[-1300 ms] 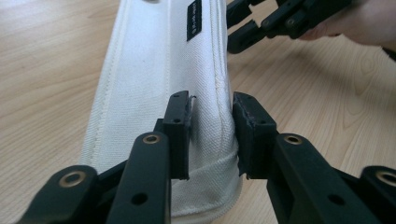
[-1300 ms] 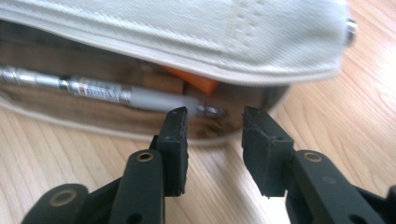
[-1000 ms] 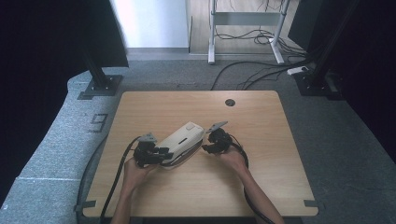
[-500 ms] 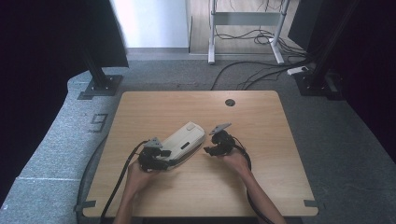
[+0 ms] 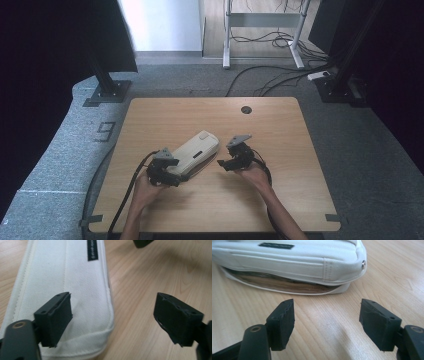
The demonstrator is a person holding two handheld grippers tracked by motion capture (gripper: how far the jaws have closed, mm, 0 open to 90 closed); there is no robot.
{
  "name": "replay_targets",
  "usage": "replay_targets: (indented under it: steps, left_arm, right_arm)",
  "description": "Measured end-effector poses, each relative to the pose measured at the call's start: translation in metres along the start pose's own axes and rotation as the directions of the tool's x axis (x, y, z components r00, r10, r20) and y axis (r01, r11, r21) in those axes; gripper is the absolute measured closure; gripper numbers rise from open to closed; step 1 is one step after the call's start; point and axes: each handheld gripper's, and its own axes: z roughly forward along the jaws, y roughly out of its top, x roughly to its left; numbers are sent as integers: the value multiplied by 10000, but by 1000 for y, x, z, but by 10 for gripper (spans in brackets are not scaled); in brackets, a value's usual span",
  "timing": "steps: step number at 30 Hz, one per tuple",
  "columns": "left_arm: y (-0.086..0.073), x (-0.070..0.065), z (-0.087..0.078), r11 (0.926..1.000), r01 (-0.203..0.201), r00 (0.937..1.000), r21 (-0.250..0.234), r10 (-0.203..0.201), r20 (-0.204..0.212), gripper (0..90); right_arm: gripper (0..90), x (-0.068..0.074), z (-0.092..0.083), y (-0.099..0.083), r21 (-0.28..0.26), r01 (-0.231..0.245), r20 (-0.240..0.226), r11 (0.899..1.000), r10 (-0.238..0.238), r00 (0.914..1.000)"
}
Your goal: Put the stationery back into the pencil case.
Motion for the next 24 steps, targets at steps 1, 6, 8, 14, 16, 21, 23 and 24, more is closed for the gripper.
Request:
replay_targets:
  steps: [1,6,8,14,16,21,23,24]
  left_arm:
    - [0,-2,-1,9999,-88,9999,90,90,-128,143]
    - [0,-6,-4,9989,-291,9984,371,308,-477,125]
    - [0,-8,-5,9985,-369,9976,416,392,-574,107]
    - [-3,-13,-15,9981,-497,9960,363,522,-719,54]
    - [-3,-14,-18,9980,-532,9955,341,557,-772,41]
    - [-6,-16,-27,9982,-541,9949,262,561,-833,36]
    - [-8,-16,-30,9981,-559,9941,276,582,-917,35]
    - [-8,-16,-31,9979,-584,9938,290,609,-932,34]
  right_arm:
    - [263,0,-2,-1,-35,54,-15,10000,-54,10000]
    - [220,3,-15,-4,-205,82,-36,9998,-83,10000]
    - [205,5,-19,-5,-217,88,-5,9997,-89,10000]
    - [140,7,-35,-13,-246,5,-9,9997,-5,10000]
    - [134,7,-41,-16,-295,-37,1,9996,37,10000]
    - [124,6,-55,-22,-407,-28,129,9992,33,9999]
    - [117,5,-61,-26,-446,-47,239,9990,58,9997]
    - [114,4,-63,-28,-435,-77,291,9990,90,9995]
